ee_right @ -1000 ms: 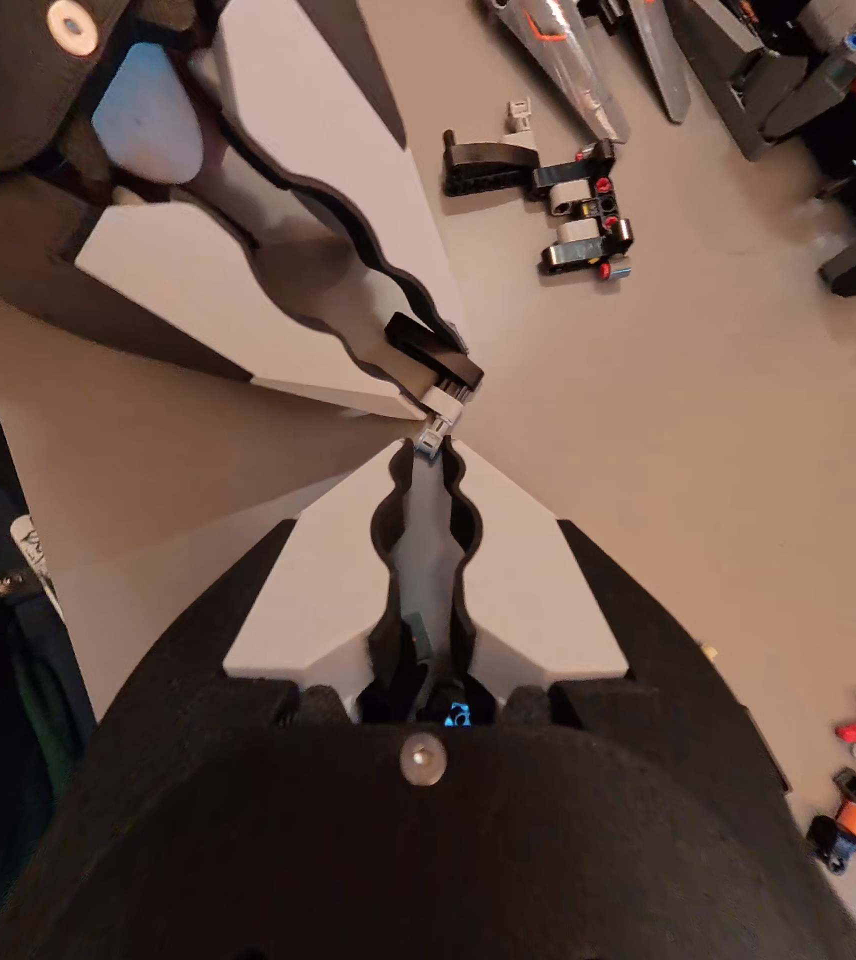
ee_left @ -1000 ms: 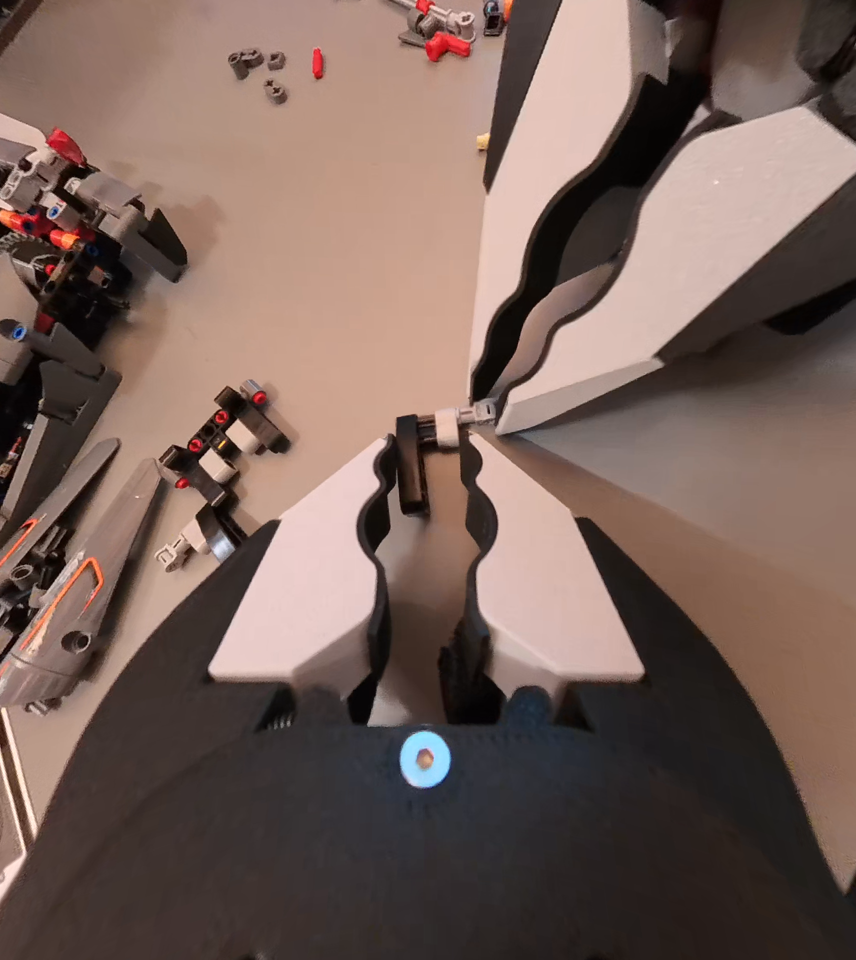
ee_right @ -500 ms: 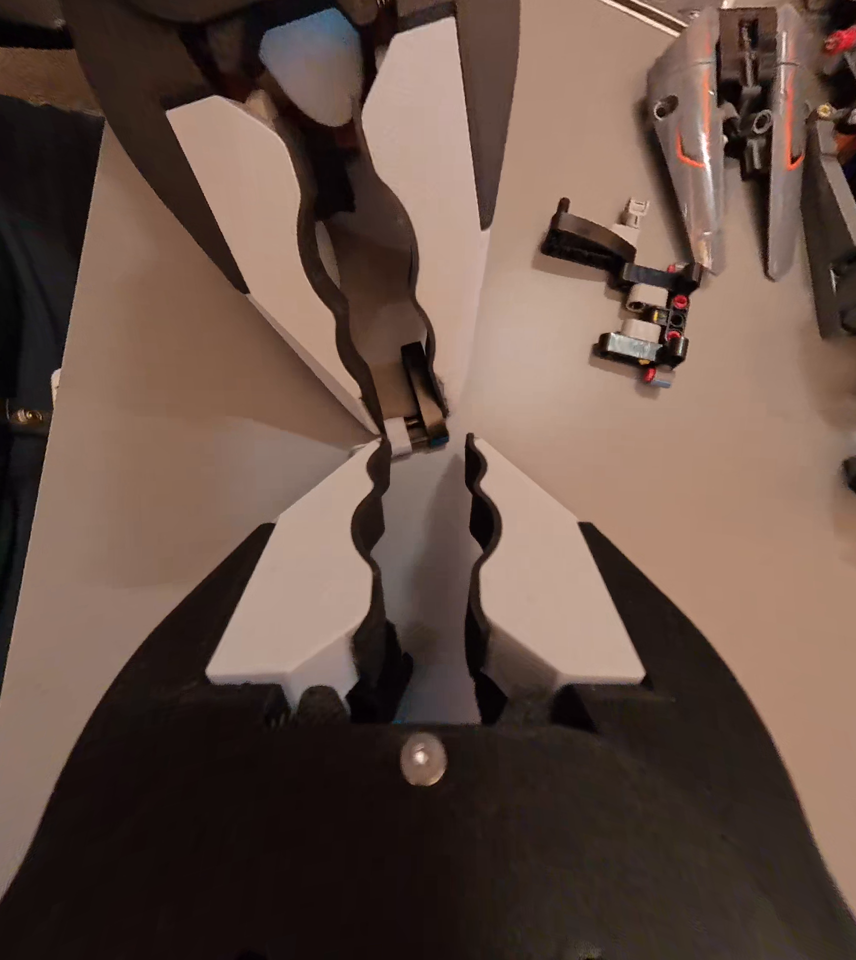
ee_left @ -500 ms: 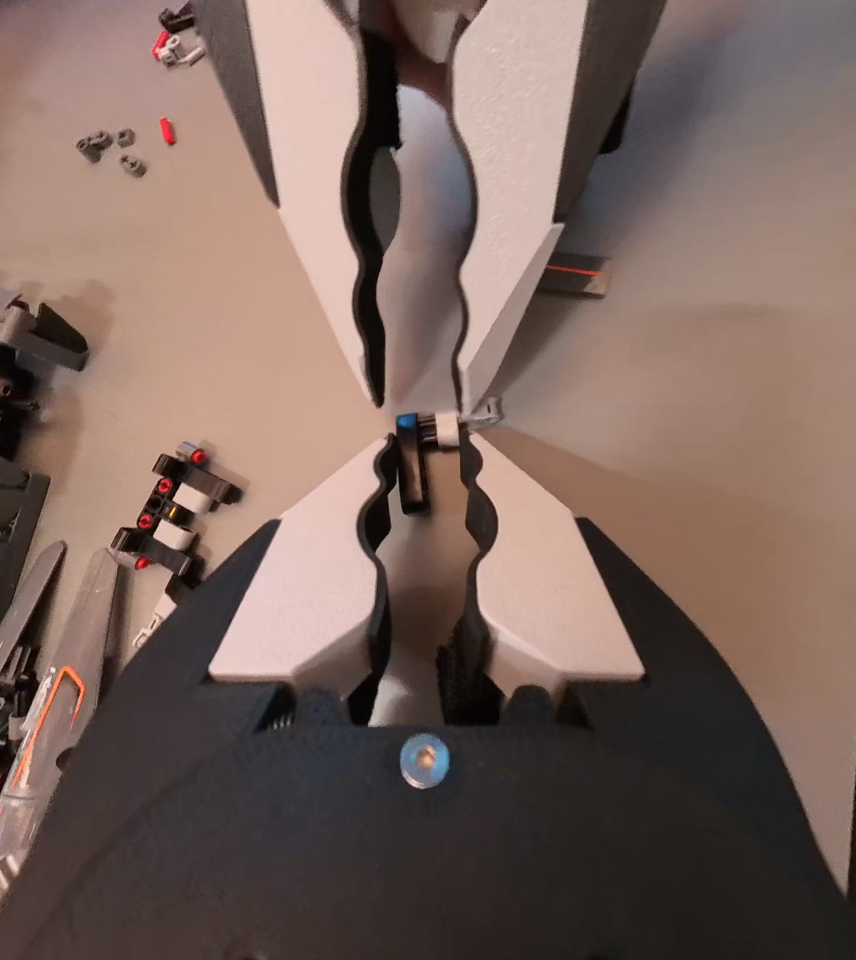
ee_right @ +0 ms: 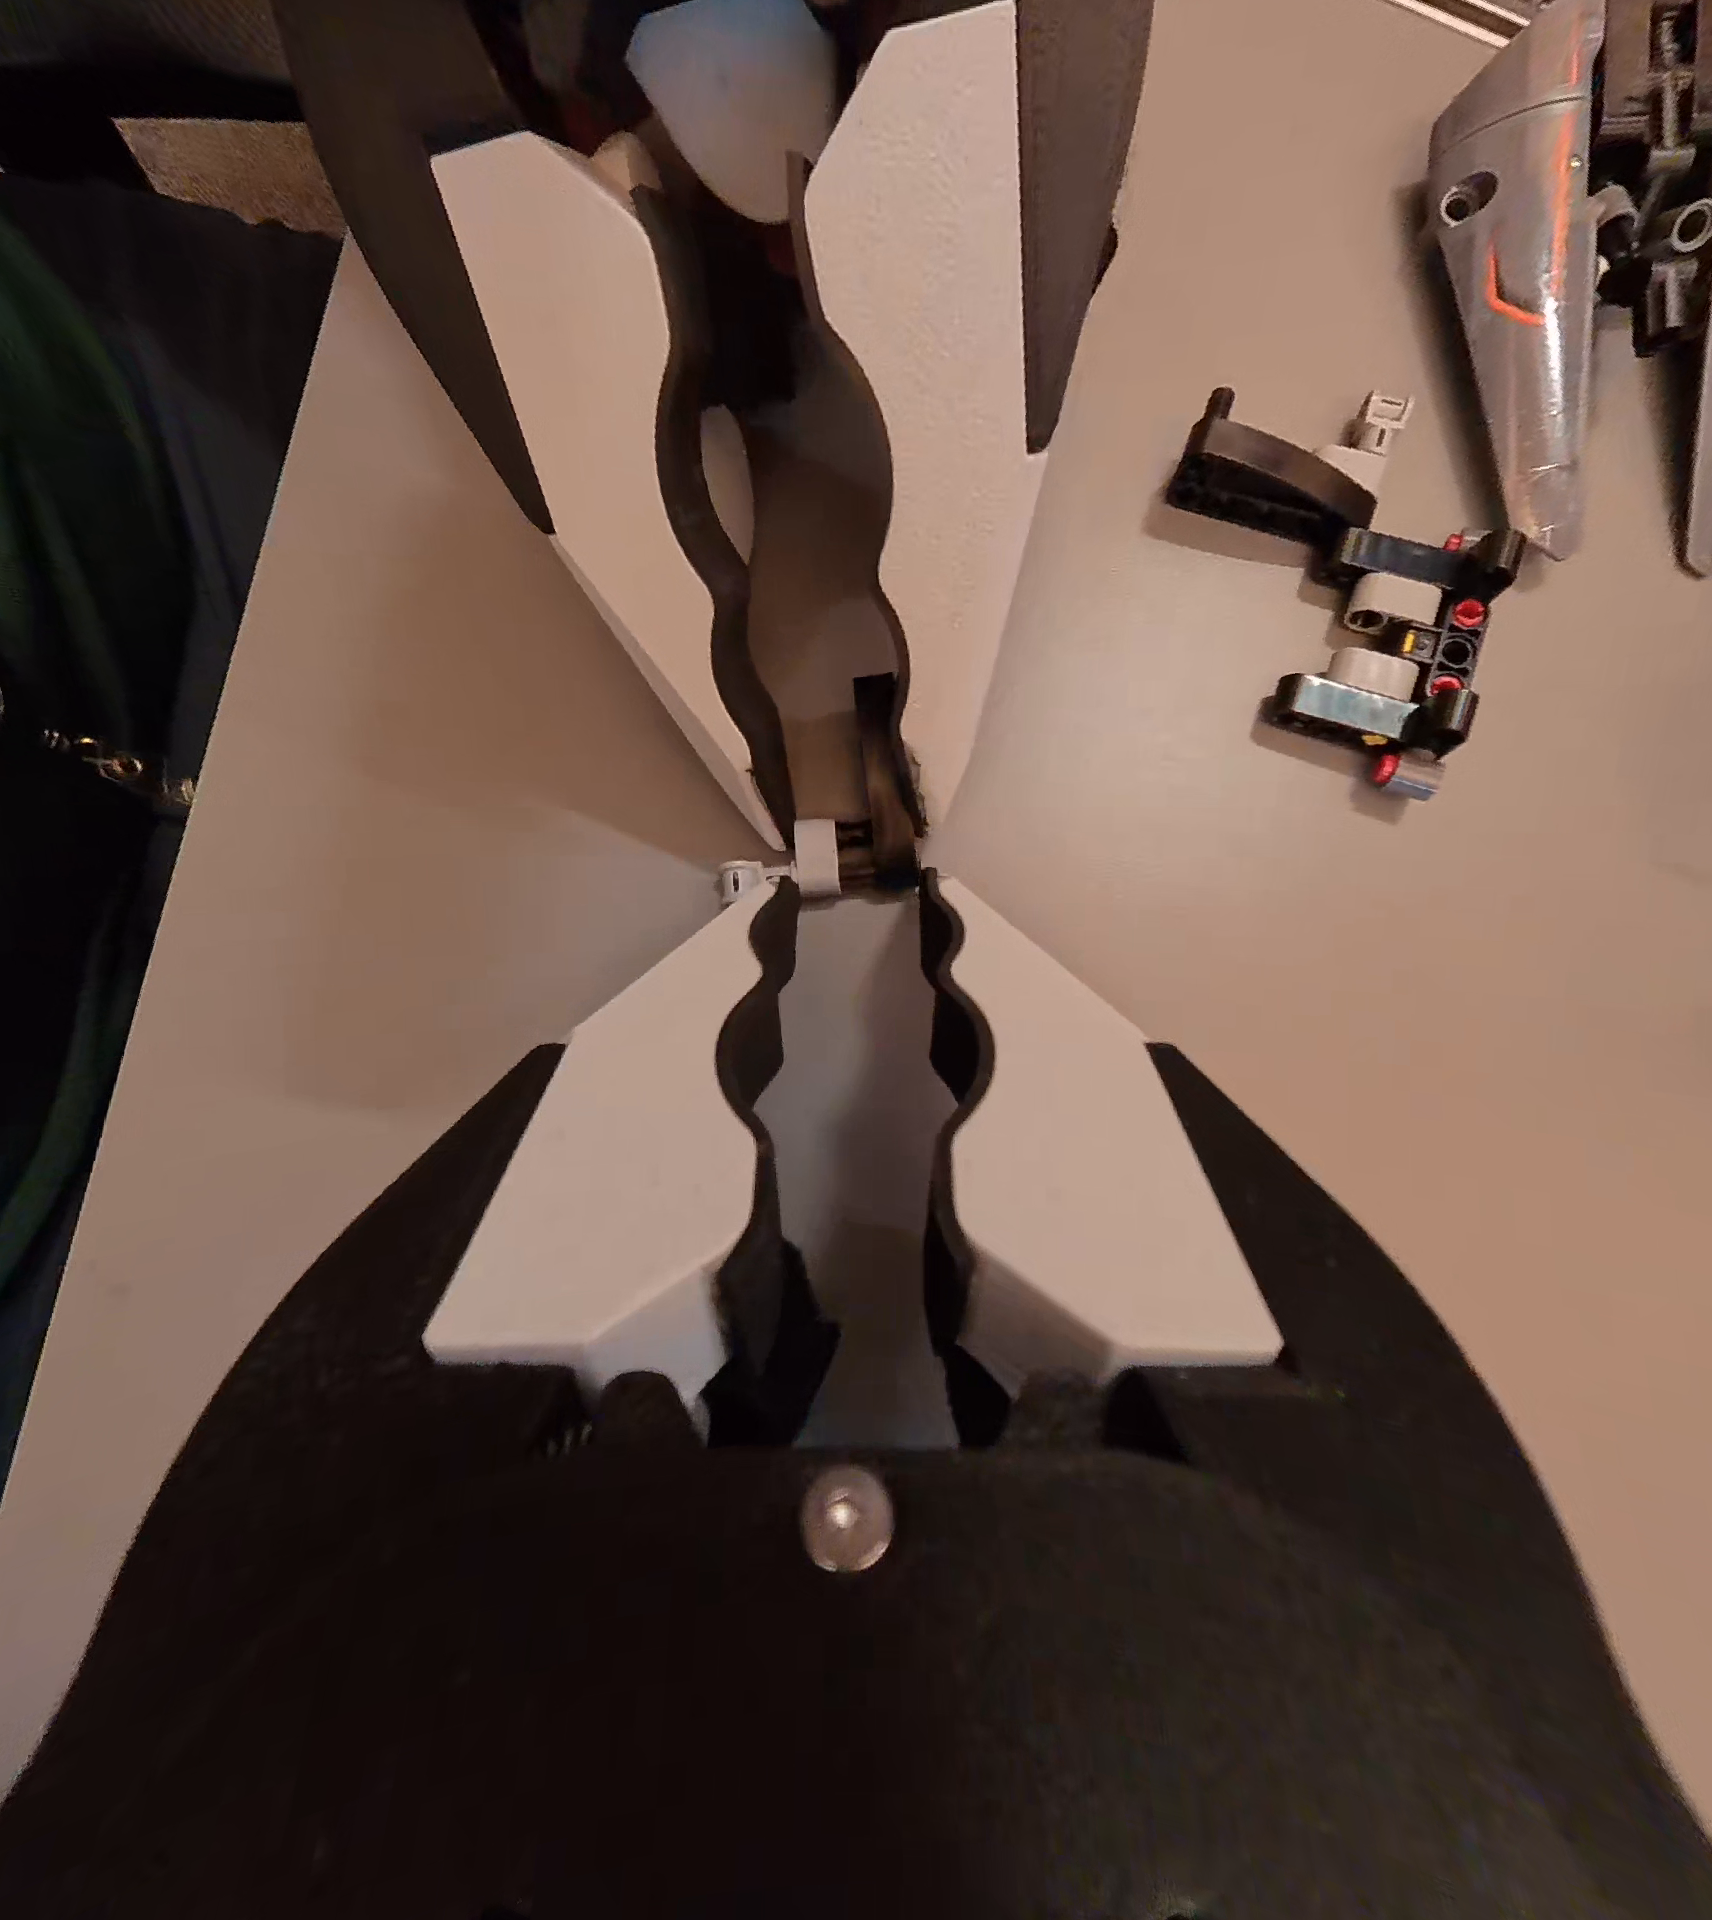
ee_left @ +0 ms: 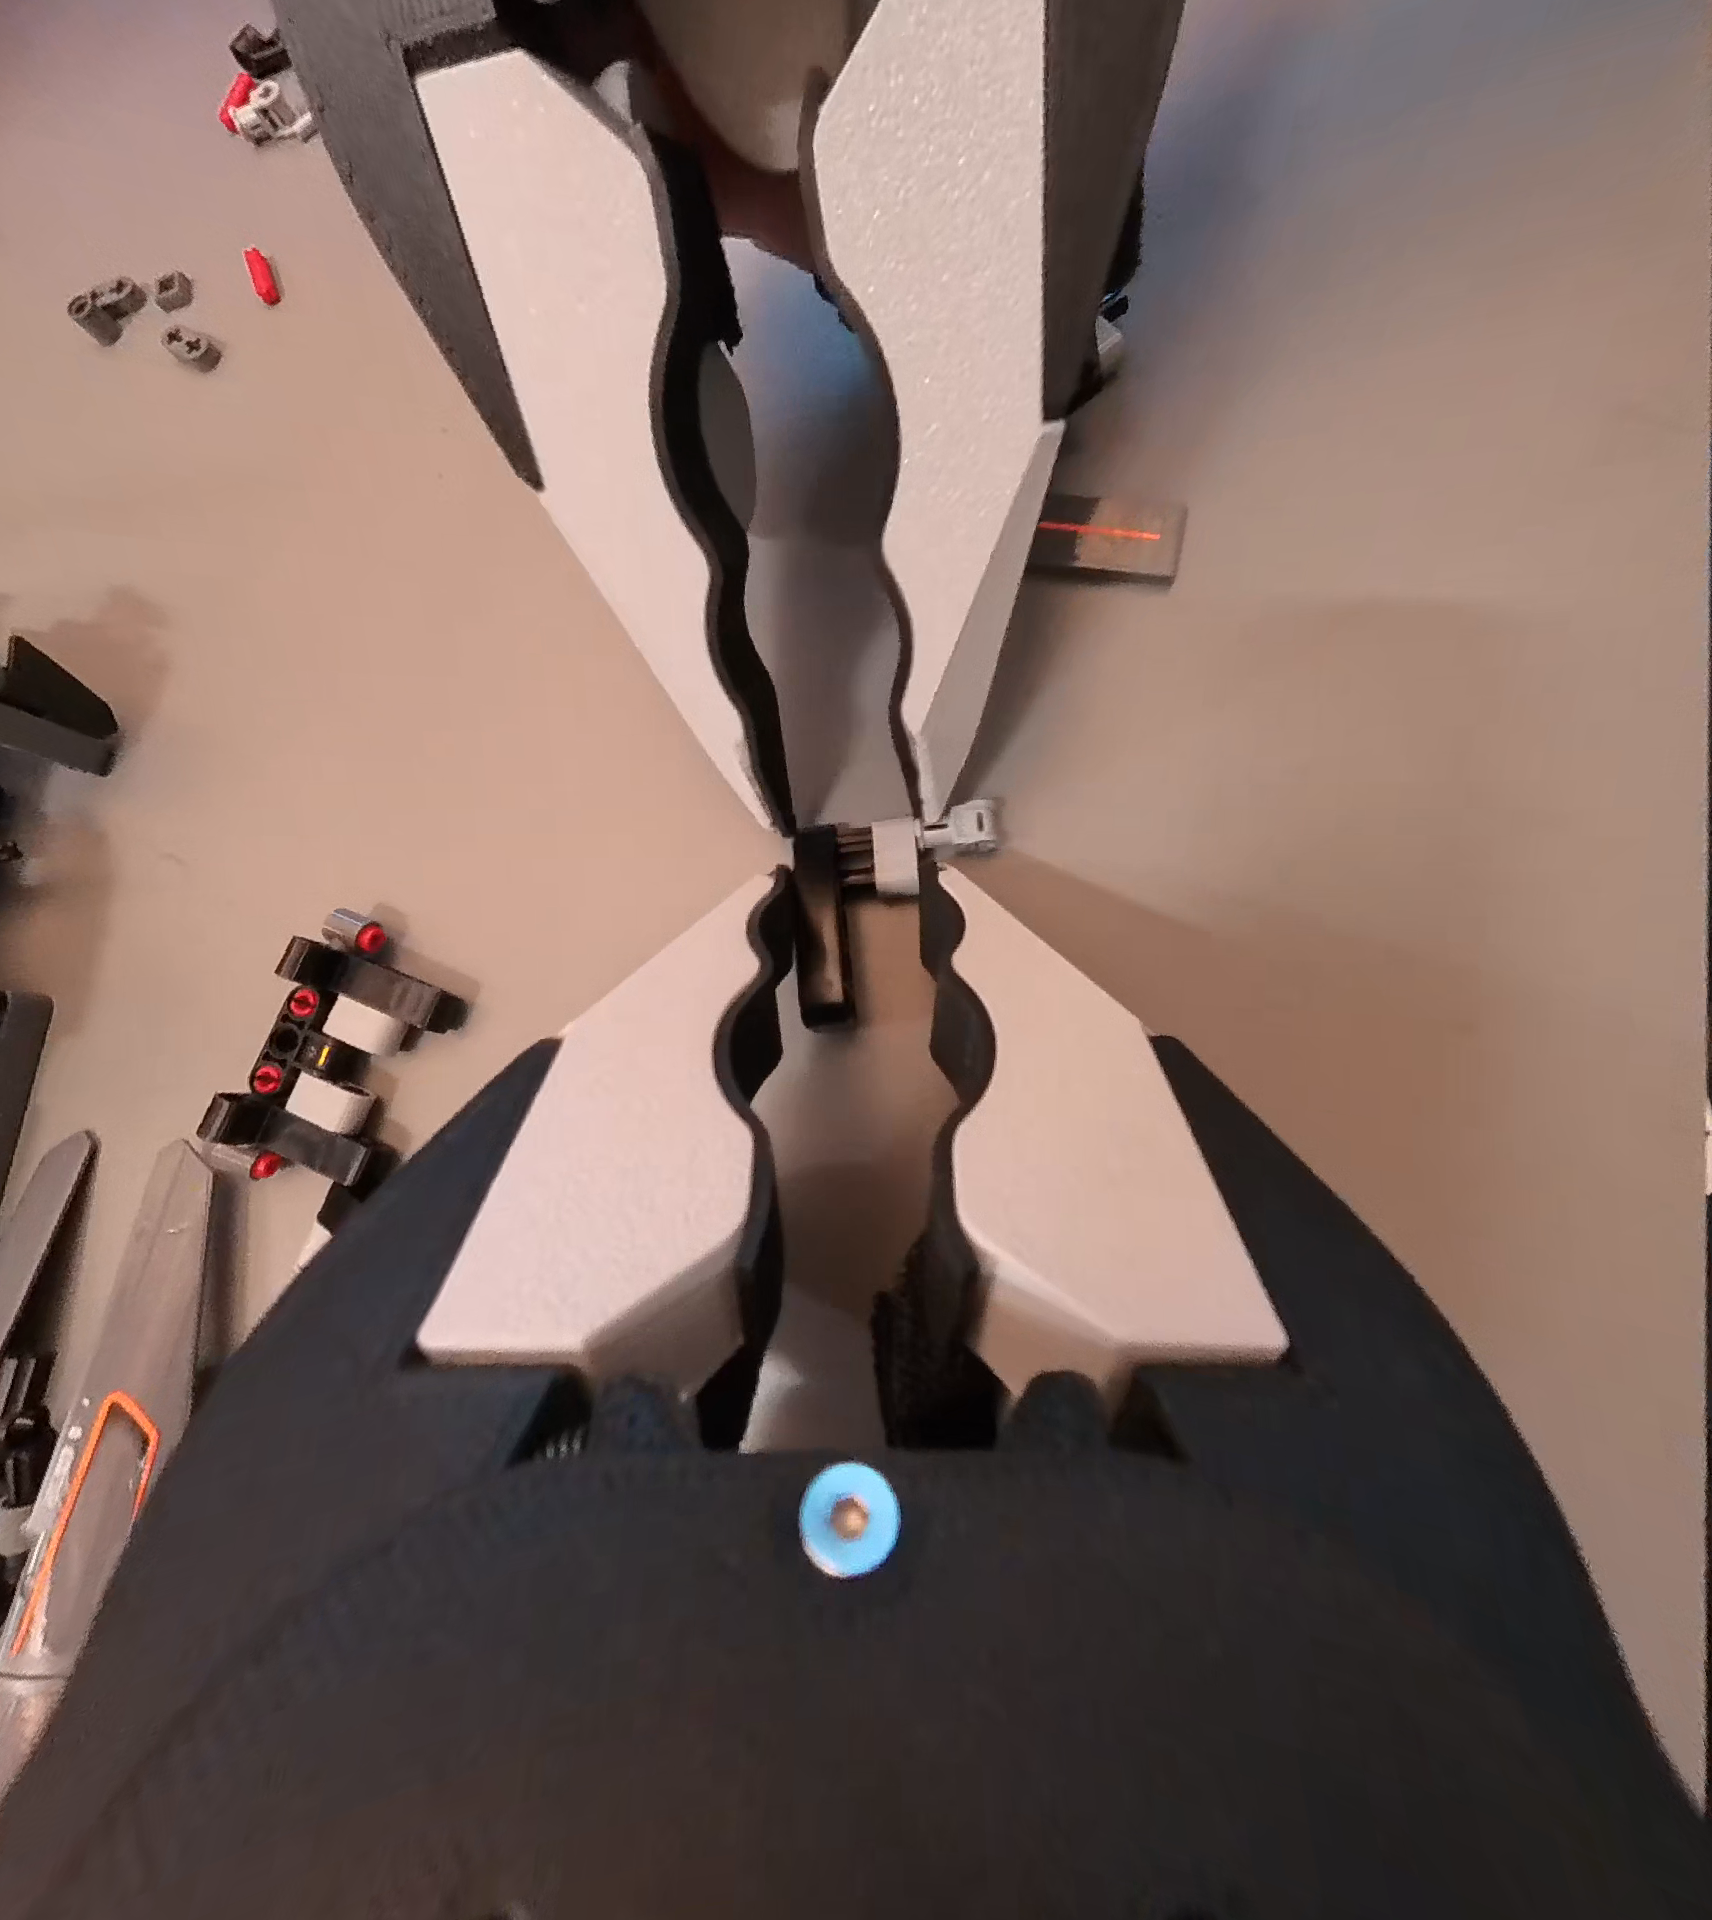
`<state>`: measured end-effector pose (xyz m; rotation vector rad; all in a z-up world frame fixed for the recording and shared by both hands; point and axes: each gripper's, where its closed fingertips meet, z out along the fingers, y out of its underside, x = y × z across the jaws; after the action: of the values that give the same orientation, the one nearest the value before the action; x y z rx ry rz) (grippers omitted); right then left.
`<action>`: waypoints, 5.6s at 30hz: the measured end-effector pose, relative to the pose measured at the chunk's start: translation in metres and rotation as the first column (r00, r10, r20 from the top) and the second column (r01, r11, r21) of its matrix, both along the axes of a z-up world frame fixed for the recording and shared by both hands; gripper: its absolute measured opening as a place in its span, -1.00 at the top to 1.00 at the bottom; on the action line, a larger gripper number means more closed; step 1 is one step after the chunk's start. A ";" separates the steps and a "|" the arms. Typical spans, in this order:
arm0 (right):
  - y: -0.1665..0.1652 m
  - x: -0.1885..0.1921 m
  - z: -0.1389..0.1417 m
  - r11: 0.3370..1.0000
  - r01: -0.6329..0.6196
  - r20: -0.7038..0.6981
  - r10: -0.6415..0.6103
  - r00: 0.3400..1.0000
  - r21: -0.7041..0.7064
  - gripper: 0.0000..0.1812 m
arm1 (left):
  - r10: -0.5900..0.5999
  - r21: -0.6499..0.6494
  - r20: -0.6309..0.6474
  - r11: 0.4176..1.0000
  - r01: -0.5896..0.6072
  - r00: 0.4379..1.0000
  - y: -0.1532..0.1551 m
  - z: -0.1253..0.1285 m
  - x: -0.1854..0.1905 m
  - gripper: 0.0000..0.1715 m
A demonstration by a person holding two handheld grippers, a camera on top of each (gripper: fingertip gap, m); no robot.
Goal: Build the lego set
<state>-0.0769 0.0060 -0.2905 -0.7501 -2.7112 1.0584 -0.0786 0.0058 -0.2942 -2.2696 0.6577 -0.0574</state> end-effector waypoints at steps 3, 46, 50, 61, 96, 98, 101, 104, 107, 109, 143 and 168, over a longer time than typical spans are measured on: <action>-0.001 0.001 0.000 1.000 -0.004 0.000 0.004 1.000 -0.007 0.78 | -0.006 -0.002 -0.001 1.000 0.006 1.000 0.000 0.000 0.000 0.74; 0.002 0.010 0.000 0.942 0.323 -0.058 -0.318 0.946 0.094 0.81 | 0.285 0.223 -0.319 0.949 -0.221 0.904 -0.001 0.014 -0.003 0.93; 0.002 0.007 0.012 0.929 0.369 -0.087 -0.367 0.926 0.006 0.84 | 0.324 0.317 -0.352 0.924 -0.214 0.878 0.001 0.026 -0.003 0.93; 0.002 -0.017 0.008 0.891 0.451 -0.138 -0.441 0.887 0.053 1.00 | 0.499 0.180 -0.077 0.858 -0.480 0.863 -0.004 0.014 -0.028 0.93; 0.019 -0.012 0.005 0.904 0.407 -0.060 -0.402 0.913 0.133 0.80 | 0.378 0.116 -0.010 0.920 -0.374 0.926 -0.033 0.032 -0.057 0.62; 0.027 -0.008 0.013 0.897 0.431 -0.054 -0.427 0.902 0.101 0.81 | 0.364 0.119 -0.030 0.926 -0.358 0.931 -0.034 0.034 -0.062 0.63; 0.031 -0.001 0.019 0.897 0.432 -0.055 -0.429 0.902 0.093 0.79 | 0.335 0.125 -0.068 0.937 -0.326 0.940 -0.035 0.032 -0.067 0.62; 0.024 -0.001 0.015 0.904 0.412 -0.050 -0.409 0.911 0.117 0.77 | 0.303 0.126 -0.078 0.948 -0.292 0.950 -0.033 0.030 -0.067 0.60; 0.013 -0.006 0.003 0.908 0.386 -0.060 -0.381 0.923 0.162 0.78 | 0.286 0.140 -0.089 0.952 -0.272 0.954 -0.029 0.031 -0.069 0.61; 0.007 -0.010 -0.003 0.911 0.370 -0.063 -0.365 0.929 0.181 0.85 | 0.279 0.168 -0.096 0.951 -0.261 0.955 -0.025 0.036 -0.073 0.61; 0.018 -0.021 -0.004 0.913 0.341 -0.046 -0.340 0.939 0.226 0.94 | 0.123 0.331 -0.164 0.941 -0.063 0.979 0.036 0.060 -0.101 0.61; 0.035 -0.044 -0.004 0.914 0.342 -0.047 -0.340 0.939 0.218 0.94 | 0.050 0.108 -0.195 0.994 -0.029 0.980 0.022 0.026 -0.107 0.45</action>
<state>-0.1212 0.0412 -0.2947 -1.1192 -2.5045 0.6624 -0.1861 0.0281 -0.2678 -2.2030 0.7006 0.2199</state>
